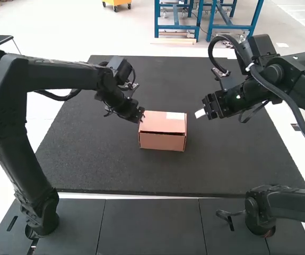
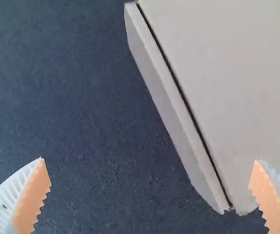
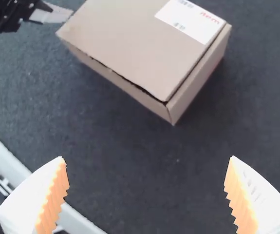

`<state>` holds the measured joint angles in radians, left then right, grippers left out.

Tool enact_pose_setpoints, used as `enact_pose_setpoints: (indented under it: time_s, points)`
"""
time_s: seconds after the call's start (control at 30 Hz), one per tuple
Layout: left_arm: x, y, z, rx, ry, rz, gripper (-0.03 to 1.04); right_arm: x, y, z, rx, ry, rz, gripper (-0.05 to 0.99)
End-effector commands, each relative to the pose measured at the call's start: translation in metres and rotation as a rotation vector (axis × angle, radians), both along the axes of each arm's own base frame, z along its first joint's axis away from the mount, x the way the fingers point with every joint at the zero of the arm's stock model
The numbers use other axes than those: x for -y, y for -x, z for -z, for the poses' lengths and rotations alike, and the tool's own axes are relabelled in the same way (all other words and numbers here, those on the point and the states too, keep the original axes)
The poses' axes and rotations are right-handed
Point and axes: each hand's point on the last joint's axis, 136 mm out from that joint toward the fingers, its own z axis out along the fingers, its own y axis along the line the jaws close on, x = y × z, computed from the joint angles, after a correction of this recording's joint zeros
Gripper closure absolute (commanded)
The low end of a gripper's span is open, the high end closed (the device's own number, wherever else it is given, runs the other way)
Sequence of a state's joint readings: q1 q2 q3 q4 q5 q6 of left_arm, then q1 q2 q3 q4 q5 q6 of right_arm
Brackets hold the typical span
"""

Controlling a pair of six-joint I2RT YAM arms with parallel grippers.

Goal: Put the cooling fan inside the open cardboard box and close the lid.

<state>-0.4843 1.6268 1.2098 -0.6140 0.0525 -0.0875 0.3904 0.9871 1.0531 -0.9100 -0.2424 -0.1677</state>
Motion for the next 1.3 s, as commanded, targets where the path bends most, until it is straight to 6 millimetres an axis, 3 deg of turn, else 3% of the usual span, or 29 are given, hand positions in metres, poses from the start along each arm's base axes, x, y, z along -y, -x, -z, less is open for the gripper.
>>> enact_pose_setpoints:
  time_s: [0.0,0.13,0.3,0.4,0.6,0.77,0.93,1.1,1.27]
  points:
    - [0.000,-0.013,-0.065,0.135,0.084,-0.040,0.05,-0.002,-0.002,-0.007,0.016,-0.014,0.008,0.21]
    - [-0.013,-0.014,-0.094,0.197,0.126,-0.080,0.05,-0.003,-0.006,-0.014,0.036,-0.034,0.021,0.21]
    - [-0.033,-0.010,-0.108,0.258,0.150,-0.118,0.05,0.000,-0.027,-0.032,0.110,-0.087,0.133,0.20]
    - [-0.042,-0.009,-0.119,0.318,0.193,-0.155,0.05,0.008,-0.043,-0.042,0.177,-0.096,0.211,0.13]
    - [-0.061,-0.004,-0.135,0.470,0.248,-0.192,0.05,0.025,-0.067,-0.062,0.323,-0.137,0.326,0.10]
    - [-0.092,0.002,-0.128,0.570,0.261,-0.249,0.05,0.046,-0.081,-0.071,0.485,-0.188,0.408,0.09]
    - [-0.122,0.011,-0.118,0.647,0.257,-0.312,0.05,0.072,-0.080,-0.068,0.585,-0.232,0.499,0.09]
    - [-0.147,0.027,-0.129,0.822,0.286,-0.362,0.05,0.096,-0.072,-0.059,0.704,-0.209,0.537,0.07]
    - [-0.156,0.050,-0.128,0.954,0.298,-0.320,0.05,0.111,-0.063,-0.046,0.807,-0.199,0.556,0.07]
